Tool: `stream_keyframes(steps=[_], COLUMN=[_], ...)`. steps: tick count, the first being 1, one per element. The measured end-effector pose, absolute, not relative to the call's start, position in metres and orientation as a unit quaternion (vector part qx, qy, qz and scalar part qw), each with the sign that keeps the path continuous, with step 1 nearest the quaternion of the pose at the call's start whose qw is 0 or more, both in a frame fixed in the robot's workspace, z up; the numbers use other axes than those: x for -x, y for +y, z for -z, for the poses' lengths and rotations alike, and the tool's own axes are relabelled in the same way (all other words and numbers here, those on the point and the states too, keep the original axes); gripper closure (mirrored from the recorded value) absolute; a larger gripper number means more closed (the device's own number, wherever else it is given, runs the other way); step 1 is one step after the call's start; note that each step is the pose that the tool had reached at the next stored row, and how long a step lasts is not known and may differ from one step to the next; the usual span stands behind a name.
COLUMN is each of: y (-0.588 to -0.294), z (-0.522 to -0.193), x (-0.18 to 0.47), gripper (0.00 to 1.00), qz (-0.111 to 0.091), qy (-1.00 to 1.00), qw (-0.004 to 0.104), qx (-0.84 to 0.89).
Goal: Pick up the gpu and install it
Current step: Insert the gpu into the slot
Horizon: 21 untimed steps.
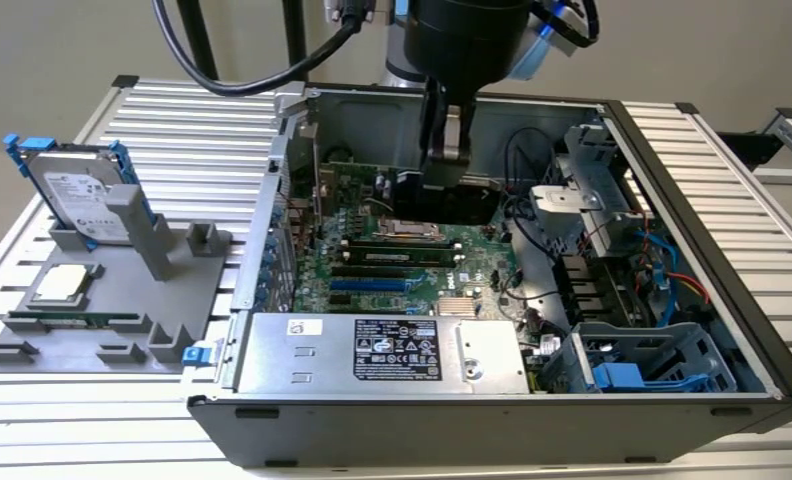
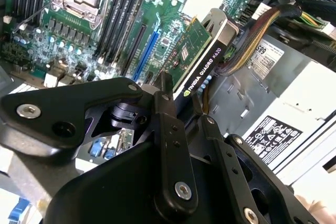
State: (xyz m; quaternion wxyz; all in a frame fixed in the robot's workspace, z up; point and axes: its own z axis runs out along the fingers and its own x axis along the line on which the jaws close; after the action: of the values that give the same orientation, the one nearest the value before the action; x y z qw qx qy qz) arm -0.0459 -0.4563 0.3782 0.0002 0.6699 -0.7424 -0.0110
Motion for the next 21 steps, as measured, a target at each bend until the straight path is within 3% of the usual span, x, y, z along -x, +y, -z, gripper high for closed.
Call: stream_keyframes(steps=[21], y=[-0.4488], z=[-0.3743], x=[0.0459], gripper=[1.0], qz=[0.011], qy=[-0.742], qw=[0.0], qx=[-0.67])
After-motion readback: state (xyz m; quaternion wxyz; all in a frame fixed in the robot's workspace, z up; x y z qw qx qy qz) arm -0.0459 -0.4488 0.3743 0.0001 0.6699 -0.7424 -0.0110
